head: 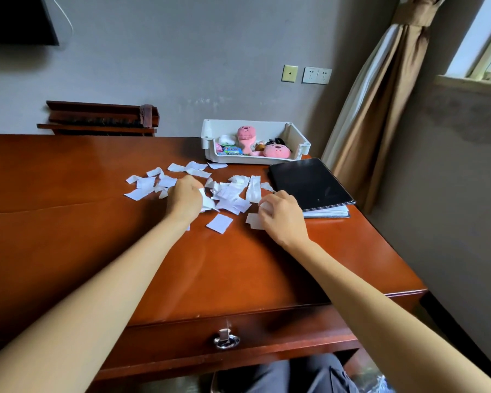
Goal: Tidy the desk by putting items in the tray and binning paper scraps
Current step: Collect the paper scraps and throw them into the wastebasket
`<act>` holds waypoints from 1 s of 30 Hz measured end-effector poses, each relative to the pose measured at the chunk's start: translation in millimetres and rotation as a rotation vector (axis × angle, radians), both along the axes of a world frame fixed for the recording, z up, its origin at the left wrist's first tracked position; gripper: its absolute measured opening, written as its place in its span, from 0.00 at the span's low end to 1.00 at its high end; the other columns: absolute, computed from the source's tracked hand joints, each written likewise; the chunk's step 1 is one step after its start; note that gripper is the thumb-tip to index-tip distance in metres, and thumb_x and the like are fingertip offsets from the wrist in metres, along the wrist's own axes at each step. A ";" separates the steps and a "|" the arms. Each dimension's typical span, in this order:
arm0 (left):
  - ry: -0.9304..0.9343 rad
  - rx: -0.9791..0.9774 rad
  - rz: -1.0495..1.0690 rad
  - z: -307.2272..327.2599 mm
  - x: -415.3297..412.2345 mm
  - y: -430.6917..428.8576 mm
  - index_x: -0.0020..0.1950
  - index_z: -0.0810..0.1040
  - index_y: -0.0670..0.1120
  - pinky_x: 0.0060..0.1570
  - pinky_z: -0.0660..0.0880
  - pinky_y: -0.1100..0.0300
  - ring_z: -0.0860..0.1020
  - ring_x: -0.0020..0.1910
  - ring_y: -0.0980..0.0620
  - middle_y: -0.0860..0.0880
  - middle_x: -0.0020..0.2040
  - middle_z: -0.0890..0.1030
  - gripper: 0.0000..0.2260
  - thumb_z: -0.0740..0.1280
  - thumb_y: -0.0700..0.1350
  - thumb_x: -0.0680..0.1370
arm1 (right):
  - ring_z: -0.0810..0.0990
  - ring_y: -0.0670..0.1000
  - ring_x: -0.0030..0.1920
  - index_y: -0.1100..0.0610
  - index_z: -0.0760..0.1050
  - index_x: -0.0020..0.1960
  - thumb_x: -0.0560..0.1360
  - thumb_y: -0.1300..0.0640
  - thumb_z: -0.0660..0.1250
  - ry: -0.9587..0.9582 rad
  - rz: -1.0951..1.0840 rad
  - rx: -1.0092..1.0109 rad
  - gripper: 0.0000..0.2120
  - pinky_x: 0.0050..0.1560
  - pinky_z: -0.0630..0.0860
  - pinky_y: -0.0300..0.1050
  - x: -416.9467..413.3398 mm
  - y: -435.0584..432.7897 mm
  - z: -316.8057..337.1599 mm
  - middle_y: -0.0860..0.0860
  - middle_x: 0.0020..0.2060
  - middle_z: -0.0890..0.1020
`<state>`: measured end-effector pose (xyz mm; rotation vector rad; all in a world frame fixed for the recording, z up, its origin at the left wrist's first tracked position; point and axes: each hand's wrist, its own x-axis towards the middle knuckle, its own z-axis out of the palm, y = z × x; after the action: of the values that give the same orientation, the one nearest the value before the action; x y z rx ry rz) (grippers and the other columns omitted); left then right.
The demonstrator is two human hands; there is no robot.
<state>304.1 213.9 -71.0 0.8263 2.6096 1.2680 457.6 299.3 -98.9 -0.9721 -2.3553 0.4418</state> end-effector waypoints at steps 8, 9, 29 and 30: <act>0.016 -0.228 -0.167 -7.3 7.5 8.9 0.64 0.71 0.37 0.54 0.73 0.48 0.74 0.60 0.40 0.39 0.63 0.75 0.26 0.63 0.57 0.77 | 0.66 0.59 0.63 0.58 0.67 0.67 0.76 0.40 0.57 -0.374 0.061 0.114 0.27 0.65 0.65 0.49 -4.4 -6.4 -1.0 0.57 0.61 0.70; 0.057 -0.275 -0.210 -8.0 9.8 9.8 0.66 0.69 0.39 0.56 0.73 0.50 0.73 0.63 0.41 0.41 0.67 0.72 0.27 0.66 0.56 0.75 | 0.67 0.59 0.62 0.58 0.67 0.66 0.77 0.42 0.57 -0.356 0.062 0.111 0.25 0.65 0.65 0.49 -4.4 -6.0 -1.2 0.57 0.61 0.70; -0.269 0.128 -0.159 5.5 20.9 3.2 0.54 0.78 0.39 0.34 0.73 0.64 0.76 0.47 0.47 0.41 0.60 0.77 0.11 0.70 0.35 0.73 | 0.78 0.59 0.45 0.64 0.73 0.50 0.73 0.67 0.59 0.143 -0.071 -0.085 0.07 0.42 0.72 0.47 4.4 -8.6 9.3 0.59 0.47 0.80; -0.269 0.141 -0.146 8.5 22.1 2.3 0.55 0.78 0.39 0.32 0.72 0.66 0.76 0.46 0.48 0.41 0.61 0.77 0.11 0.70 0.35 0.73 | 0.78 0.59 0.45 0.64 0.74 0.50 0.74 0.67 0.59 0.158 -0.076 -0.104 0.08 0.41 0.72 0.46 4.2 -8.0 9.1 0.59 0.48 0.80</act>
<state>326.2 216.2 -62.4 0.7892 2.2324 1.4239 461.8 291.3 -89.8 -1.0319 -2.1646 0.5942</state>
